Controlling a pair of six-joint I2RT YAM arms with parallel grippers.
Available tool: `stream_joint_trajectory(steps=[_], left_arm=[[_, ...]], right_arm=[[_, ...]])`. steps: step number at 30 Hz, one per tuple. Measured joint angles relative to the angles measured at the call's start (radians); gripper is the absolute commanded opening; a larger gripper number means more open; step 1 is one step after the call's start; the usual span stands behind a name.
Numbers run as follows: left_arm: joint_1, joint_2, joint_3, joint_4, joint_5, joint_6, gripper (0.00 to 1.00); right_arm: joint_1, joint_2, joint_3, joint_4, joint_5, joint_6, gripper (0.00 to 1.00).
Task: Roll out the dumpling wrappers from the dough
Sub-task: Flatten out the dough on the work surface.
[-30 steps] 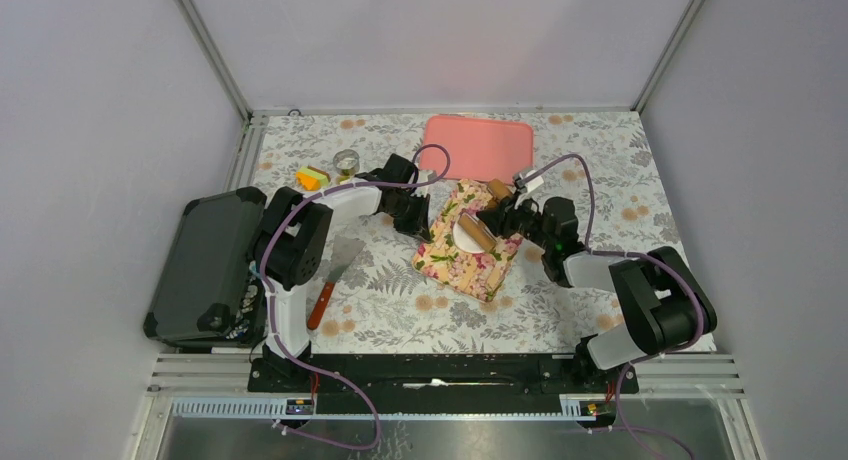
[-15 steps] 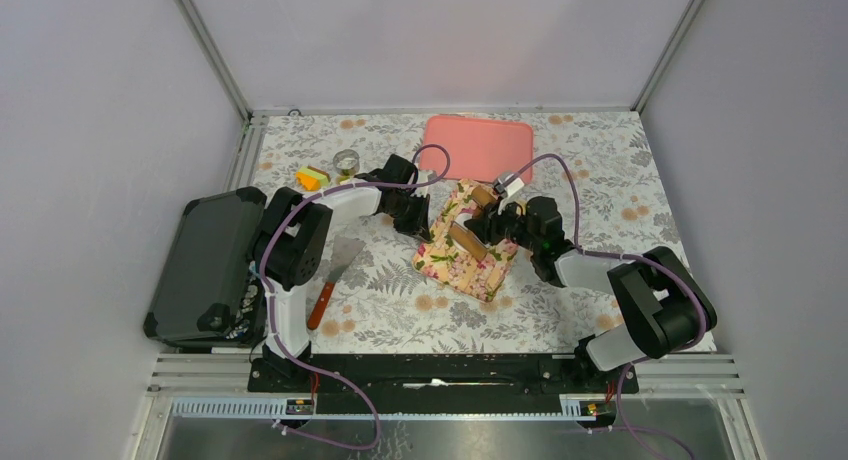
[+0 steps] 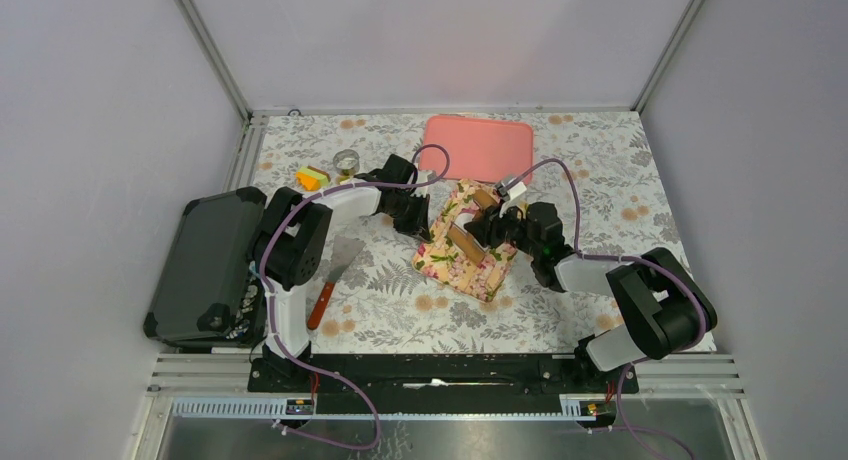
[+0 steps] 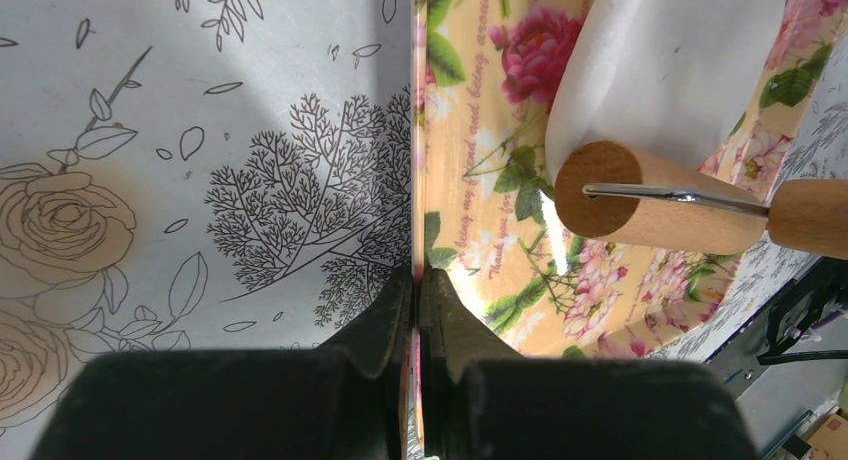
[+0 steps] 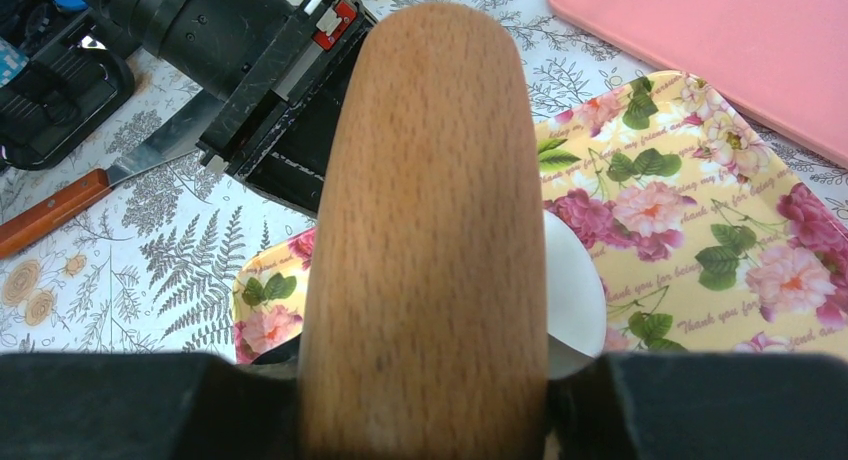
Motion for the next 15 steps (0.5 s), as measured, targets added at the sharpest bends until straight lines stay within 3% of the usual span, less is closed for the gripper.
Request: stream_joint_trajectory(steps=[15], left_arm=[[0.004, 0.0, -0.003, 0.005, 0.01, 0.0, 0.0]], right_arm=[[0.023, 0.016, -0.021, 0.011, -0.06, 0.034, 0.0]])
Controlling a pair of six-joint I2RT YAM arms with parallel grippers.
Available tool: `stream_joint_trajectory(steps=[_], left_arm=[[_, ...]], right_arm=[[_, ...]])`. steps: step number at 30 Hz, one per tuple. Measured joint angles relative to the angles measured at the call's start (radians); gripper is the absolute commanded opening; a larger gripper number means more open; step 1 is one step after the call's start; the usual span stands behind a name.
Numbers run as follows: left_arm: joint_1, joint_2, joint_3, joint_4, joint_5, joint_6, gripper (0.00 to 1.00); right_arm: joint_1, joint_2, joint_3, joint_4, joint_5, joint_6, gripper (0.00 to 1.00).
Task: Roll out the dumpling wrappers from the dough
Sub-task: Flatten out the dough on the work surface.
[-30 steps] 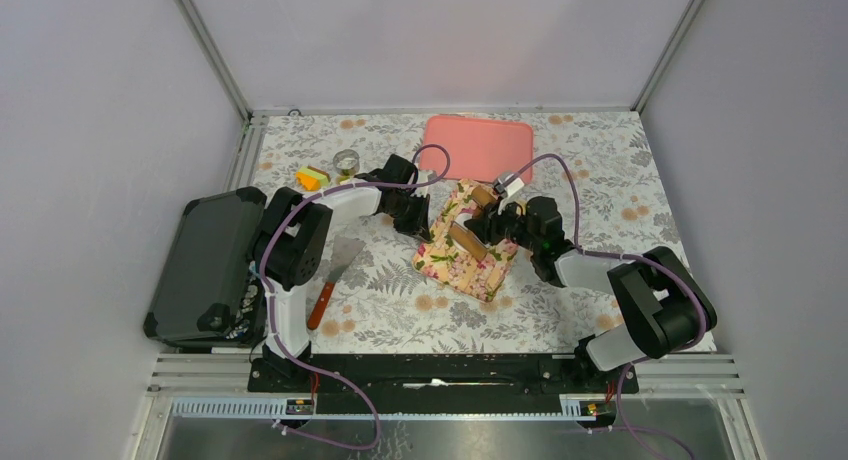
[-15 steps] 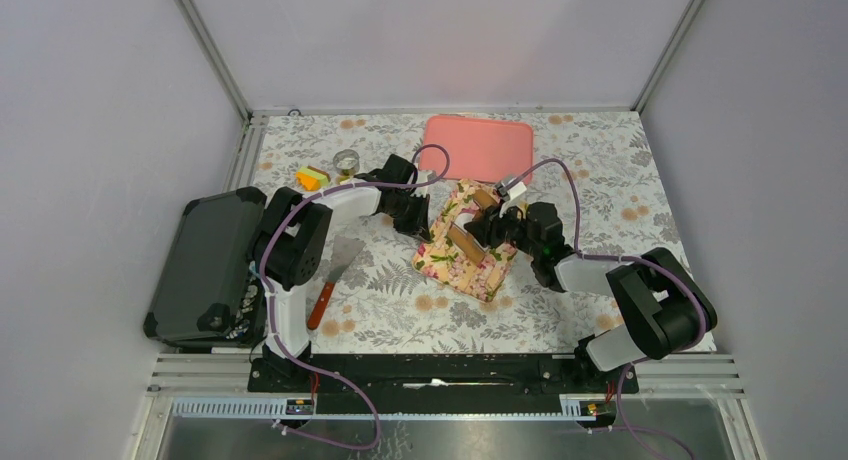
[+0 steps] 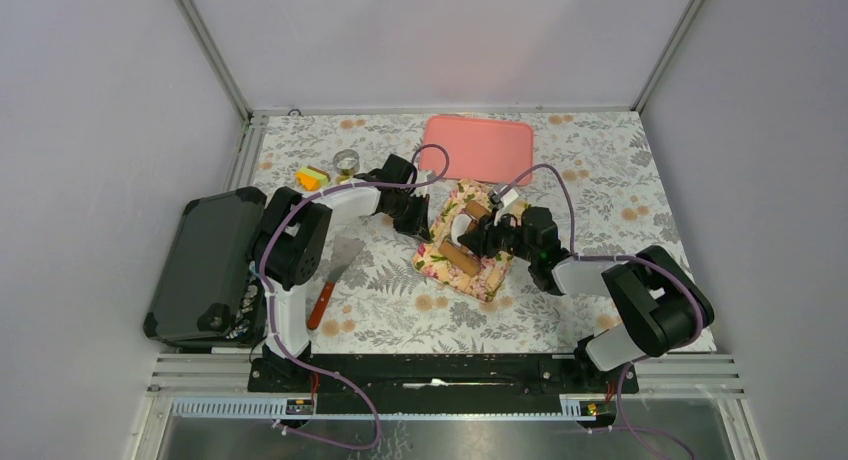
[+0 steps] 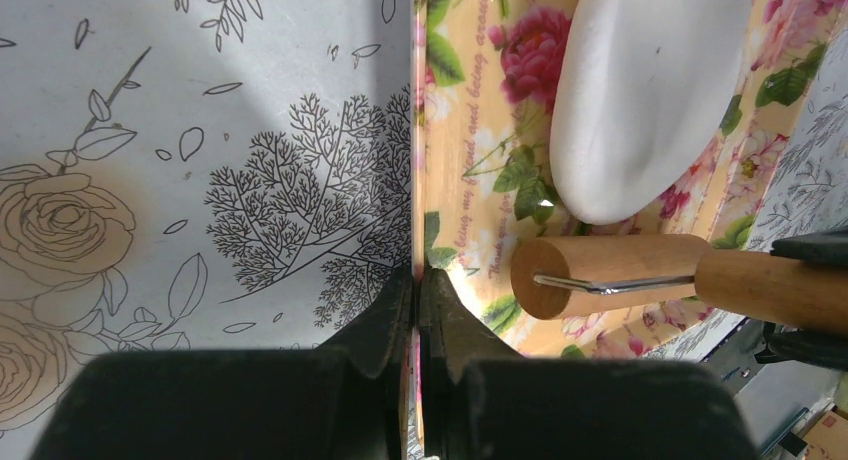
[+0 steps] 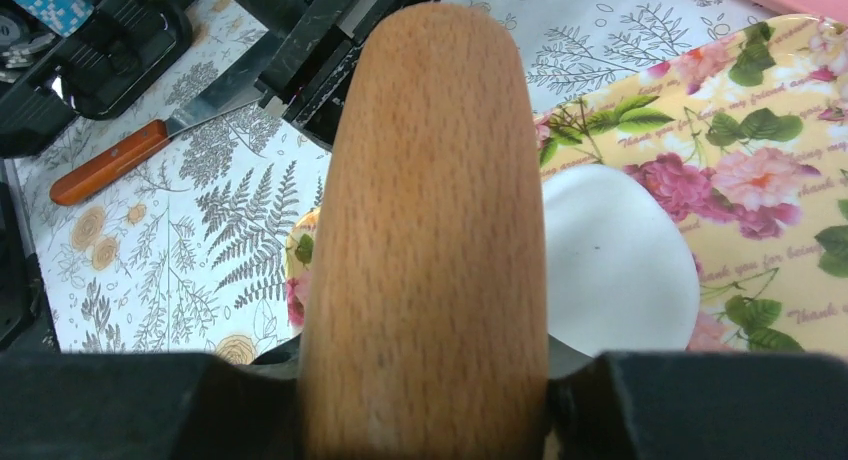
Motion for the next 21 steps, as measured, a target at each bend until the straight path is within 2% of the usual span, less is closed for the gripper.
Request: stream_joint_trajectory(steps=[3, 13, 18, 21], left_arm=[[0.0, 0.0, 0.0, 0.0, 0.001, 0.0, 0.0], [0.016, -0.014, 0.0, -0.048, 0.002, 0.079, 0.0], [0.025, -0.019, 0.005, -0.108, 0.01, 0.137, 0.0], [0.029, -0.01, 0.023, -0.157, 0.027, 0.179, 0.0]], right_arm=[[0.004, -0.003, 0.0, -0.009, -0.037, 0.005, 0.0], [0.005, -0.169, 0.12, -0.291, -0.142, -0.031, 0.0], [0.005, -0.227, 0.23, -0.305, -0.151, -0.047, 0.0], [0.005, -0.228, 0.242, -0.268, -0.126, -0.109, 0.0]])
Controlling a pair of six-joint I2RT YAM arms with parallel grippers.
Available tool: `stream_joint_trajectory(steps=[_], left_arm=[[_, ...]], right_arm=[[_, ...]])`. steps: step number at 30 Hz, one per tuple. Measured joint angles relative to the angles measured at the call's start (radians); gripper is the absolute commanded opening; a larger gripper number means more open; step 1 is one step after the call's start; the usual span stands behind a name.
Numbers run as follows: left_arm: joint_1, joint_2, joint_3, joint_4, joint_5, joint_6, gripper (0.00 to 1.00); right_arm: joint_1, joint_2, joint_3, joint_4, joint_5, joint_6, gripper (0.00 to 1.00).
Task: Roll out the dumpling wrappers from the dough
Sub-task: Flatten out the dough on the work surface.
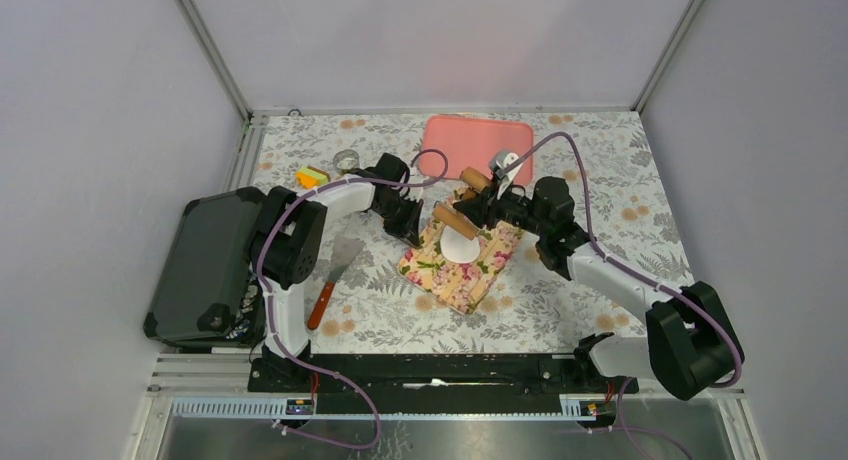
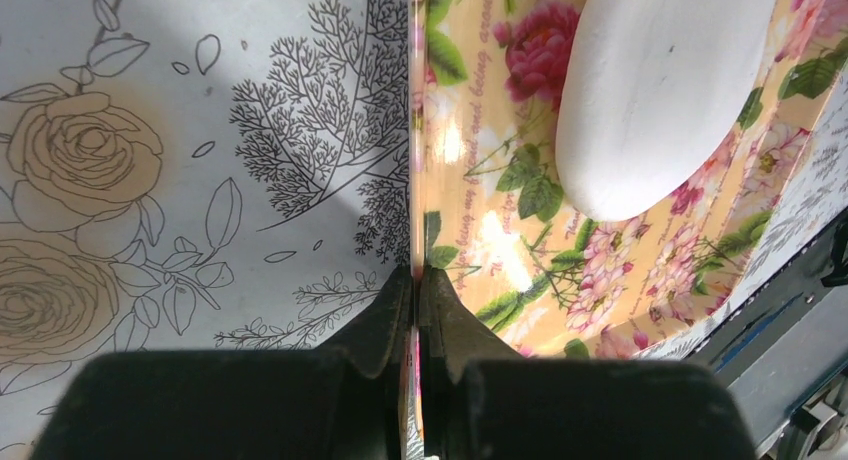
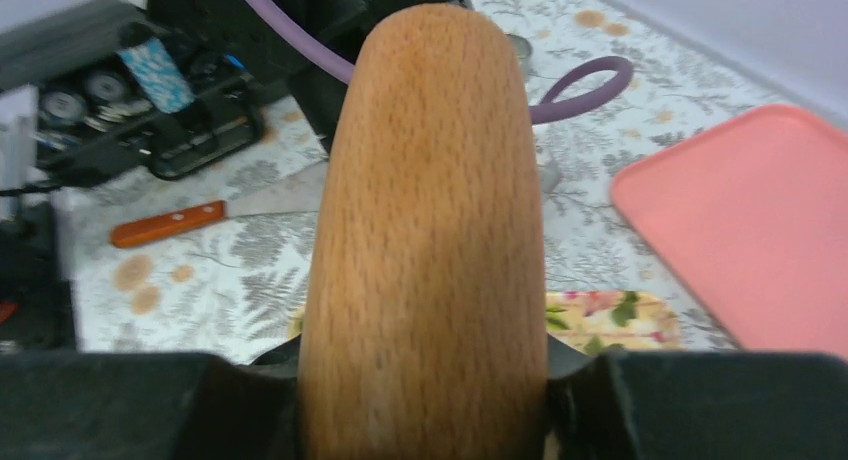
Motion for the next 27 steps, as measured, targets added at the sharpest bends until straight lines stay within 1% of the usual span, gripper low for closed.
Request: stream_joint_trajectory(steps=[2, 5, 8, 11, 18, 27], left_arm=[[0.003, 0.002, 0.002, -0.011, 0.012, 0.023, 0.0], [0.011, 0.002, 0.002, -0.023, 0.024, 0.05, 0.0], [0.022, 0.004, 0.001, -0.033, 0.045, 0.069, 0.0], [0.037, 0.01, 0.001, -0.045, 0.068, 0.079, 0.0], [0.045, 0.016, 0.004, -0.05, 0.087, 0.08, 0.0], [0.045, 0.022, 0.011, -0.058, 0.089, 0.081, 0.0]], right_arm=[[0.0, 0.006, -0.023, 0.042, 0.016, -0.066, 0.0], [0.0, 0.02, -0.103, 0.125, 0.021, -0.2, 0.0], [0.0, 0.038, -0.159, 0.138, 0.017, -0.3, 0.0], [0.0, 0.05, -0.167, 0.134, -0.003, -0.369, 0.0], [0.0, 0.074, -0.171, 0.174, -0.064, -0.458, 0.0], [0.0, 0.18, -0.181, 0.161, -0.148, -0.562, 0.0]])
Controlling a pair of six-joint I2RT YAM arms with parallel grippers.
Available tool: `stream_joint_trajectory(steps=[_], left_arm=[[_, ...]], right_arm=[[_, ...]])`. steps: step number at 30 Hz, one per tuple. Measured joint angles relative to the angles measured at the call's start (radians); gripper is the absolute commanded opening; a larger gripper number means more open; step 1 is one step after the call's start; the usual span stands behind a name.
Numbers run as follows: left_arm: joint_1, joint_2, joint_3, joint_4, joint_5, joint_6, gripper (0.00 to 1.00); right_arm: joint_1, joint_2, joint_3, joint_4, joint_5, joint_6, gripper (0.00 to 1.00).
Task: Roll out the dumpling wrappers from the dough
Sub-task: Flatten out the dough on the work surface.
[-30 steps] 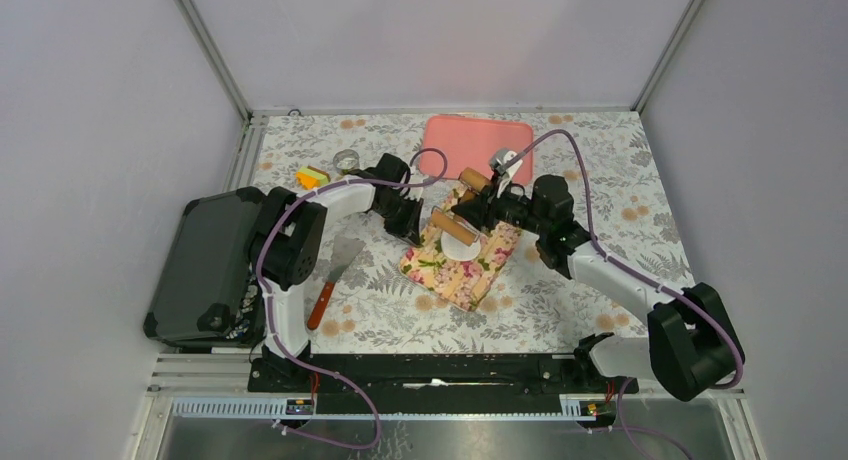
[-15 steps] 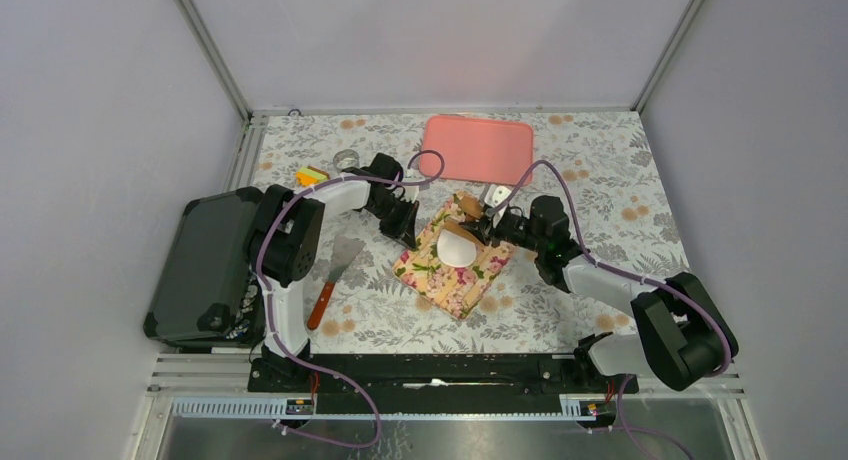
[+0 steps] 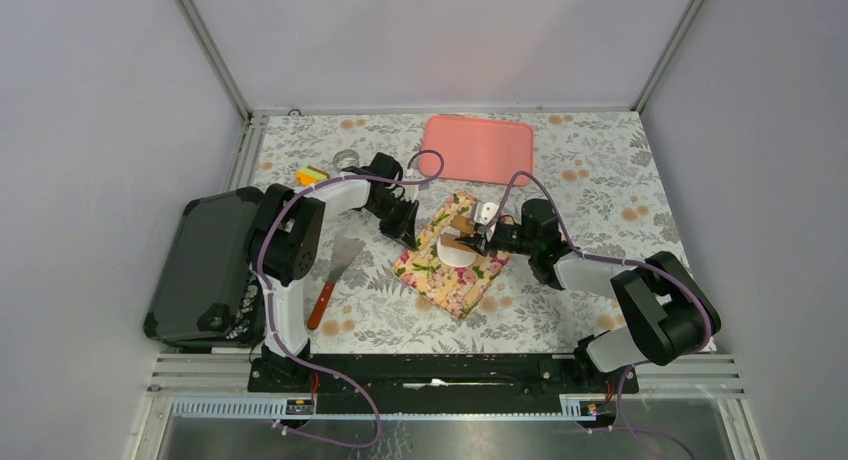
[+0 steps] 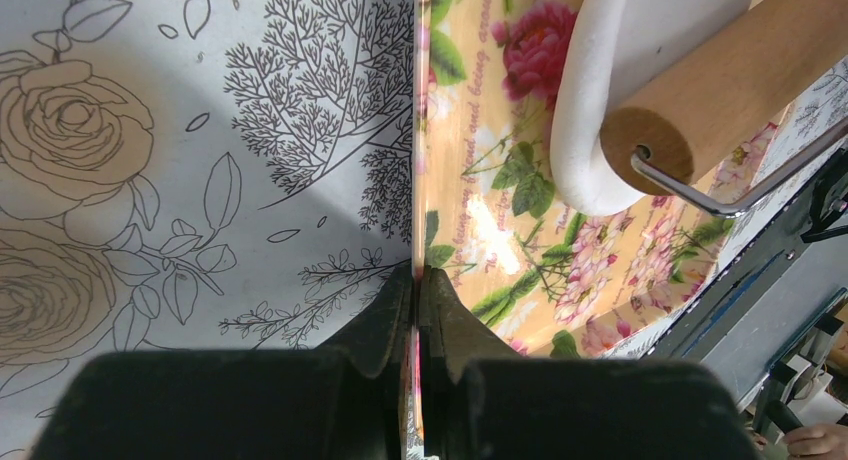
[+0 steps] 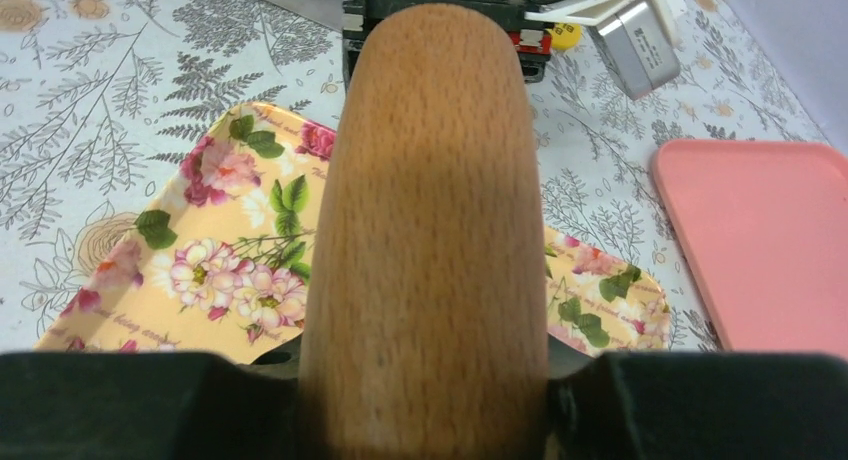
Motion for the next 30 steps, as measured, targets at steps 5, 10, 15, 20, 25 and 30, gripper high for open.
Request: stream_joint_trajectory(steps=[5, 10, 15, 20, 25, 30], left_arm=[[0.0, 0.001, 0.002, -0.002, 0.002, 0.0, 0.0], [0.0, 0.002, 0.002, -0.002, 0.002, 0.0, 0.0], [0.0, 0.002, 0.002, -0.002, 0.003, 0.0, 0.0], [0.0, 0.002, 0.002, -0.002, 0.003, 0.0, 0.0], [0.001, 0.002, 0.002, -0.002, 0.002, 0.0, 0.0], [0.002, 0.002, 0.002, -0.002, 0.003, -0.001, 0.0]], right_arm=[[0.0, 0.0, -0.001, -0.016, -0.045, -0.058, 0.0], [0.0, -0.004, -0.007, -0.031, -0.095, -0.08, 0.0], [0.0, -0.009, -0.031, -0.021, -0.145, -0.065, 0.0], [0.0, -0.008, -0.047, -0.008, -0.182, -0.028, 0.0], [0.0, -0.003, -0.05, -0.007, -0.203, 0.0, 0.0], [0.003, 0.003, -0.055, -0.042, -0.245, 0.021, 0.0]])
